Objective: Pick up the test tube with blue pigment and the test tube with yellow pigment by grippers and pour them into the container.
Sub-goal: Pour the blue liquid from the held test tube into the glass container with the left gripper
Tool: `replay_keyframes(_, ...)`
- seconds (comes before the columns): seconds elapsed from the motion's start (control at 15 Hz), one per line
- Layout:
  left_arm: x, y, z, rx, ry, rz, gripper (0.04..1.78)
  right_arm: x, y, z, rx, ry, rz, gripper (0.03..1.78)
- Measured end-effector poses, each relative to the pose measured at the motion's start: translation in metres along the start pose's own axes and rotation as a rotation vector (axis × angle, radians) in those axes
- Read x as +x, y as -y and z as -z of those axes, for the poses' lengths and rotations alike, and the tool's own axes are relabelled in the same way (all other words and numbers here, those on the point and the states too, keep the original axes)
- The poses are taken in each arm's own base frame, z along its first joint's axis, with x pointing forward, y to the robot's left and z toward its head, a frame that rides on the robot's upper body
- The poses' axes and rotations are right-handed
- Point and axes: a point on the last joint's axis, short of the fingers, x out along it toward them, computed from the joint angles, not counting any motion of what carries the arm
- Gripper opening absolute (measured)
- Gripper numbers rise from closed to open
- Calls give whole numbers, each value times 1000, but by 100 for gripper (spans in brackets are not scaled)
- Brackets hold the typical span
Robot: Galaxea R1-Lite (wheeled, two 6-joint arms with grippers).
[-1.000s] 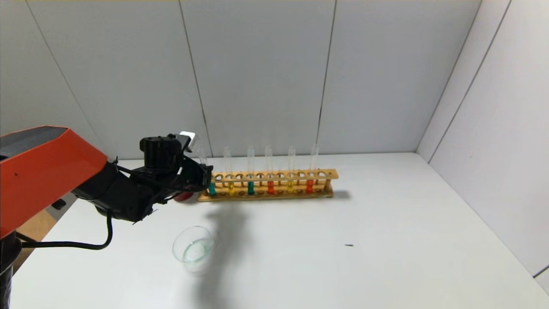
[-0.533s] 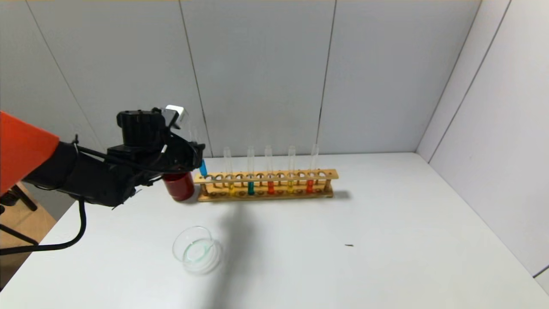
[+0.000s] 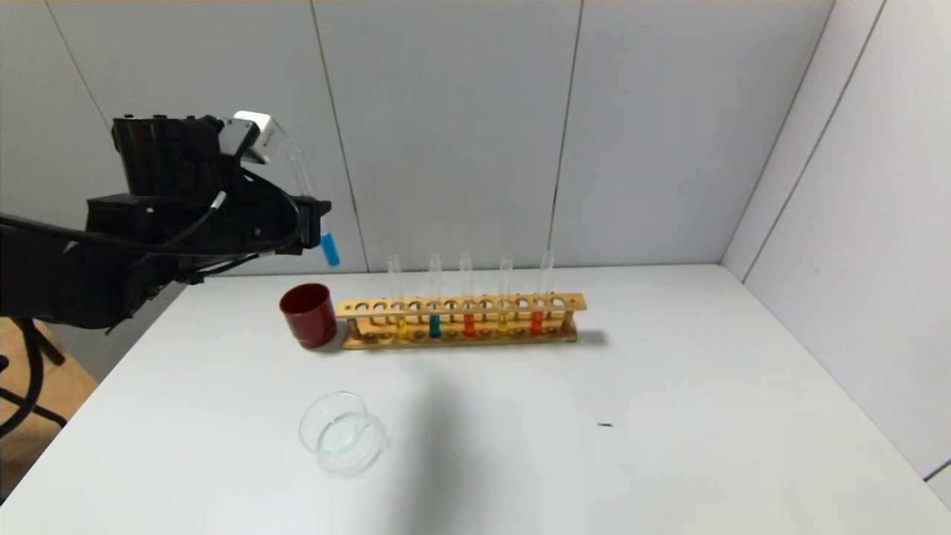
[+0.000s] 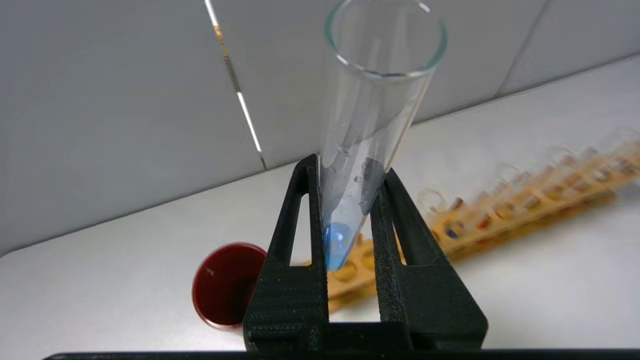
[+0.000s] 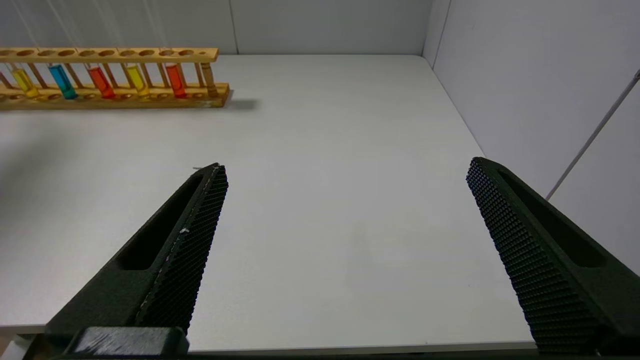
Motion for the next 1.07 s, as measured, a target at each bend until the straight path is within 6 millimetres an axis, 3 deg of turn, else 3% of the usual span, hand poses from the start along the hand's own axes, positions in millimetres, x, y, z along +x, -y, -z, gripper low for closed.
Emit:
replay_keyframes(0.4,-65,2,18,39,-68,-6,31,0,0,0,0,0,0,175)
replay_keyframes(0.67,-101,2,47,112,-138,13,31,0,0,0,0,0,0,175)
replay_keyframes(1.07,-127,3,90,152,-259,30,31,0,0,0,0,0,0,175)
